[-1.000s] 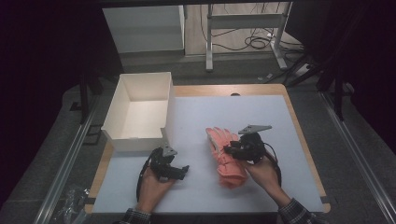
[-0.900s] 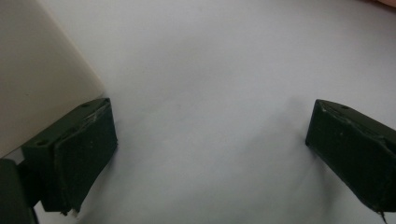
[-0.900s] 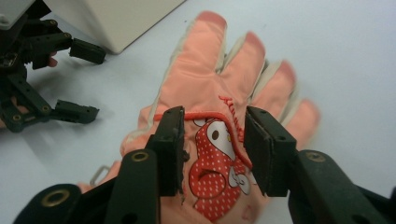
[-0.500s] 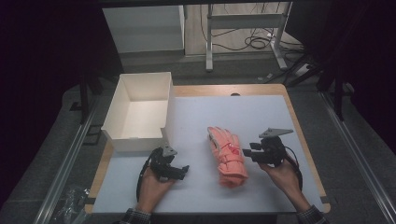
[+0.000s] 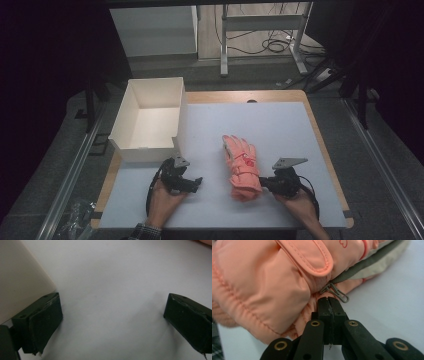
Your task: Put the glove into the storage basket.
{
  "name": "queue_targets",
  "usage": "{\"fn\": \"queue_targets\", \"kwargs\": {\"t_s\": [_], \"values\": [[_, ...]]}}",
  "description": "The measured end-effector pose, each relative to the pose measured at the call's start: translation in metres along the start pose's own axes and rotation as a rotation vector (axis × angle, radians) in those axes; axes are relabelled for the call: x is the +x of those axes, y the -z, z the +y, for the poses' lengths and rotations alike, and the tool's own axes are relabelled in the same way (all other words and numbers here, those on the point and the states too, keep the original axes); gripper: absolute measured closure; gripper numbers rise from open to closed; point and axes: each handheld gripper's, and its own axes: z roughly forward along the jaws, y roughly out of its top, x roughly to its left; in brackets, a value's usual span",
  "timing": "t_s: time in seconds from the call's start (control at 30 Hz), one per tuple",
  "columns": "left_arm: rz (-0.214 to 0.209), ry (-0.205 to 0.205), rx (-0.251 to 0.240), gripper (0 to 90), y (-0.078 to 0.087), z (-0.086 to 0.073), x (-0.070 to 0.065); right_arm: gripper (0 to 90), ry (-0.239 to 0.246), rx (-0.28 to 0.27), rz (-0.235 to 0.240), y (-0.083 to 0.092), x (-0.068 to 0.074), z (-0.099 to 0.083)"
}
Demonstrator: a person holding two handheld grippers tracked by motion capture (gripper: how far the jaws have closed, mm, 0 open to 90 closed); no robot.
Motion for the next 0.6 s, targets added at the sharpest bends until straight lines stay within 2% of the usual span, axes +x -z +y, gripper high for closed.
{"fn": "queue_targets", "kwargs": {"t_s": [0.33, 0.6], "values": [[-0.002, 0.002, 0.005, 1.9, 0.000, 0.000, 0.000, 87.9, 0.011, 0.000, 0.031, -0.017, 0.013, 0.006], [-0.041, -0.043, 0.007, 3.4, 0.003, -0.001, 0.006, 87.6, 0.022, -0.016, 0.017, -0.040, 0.023, 0.020]]}}
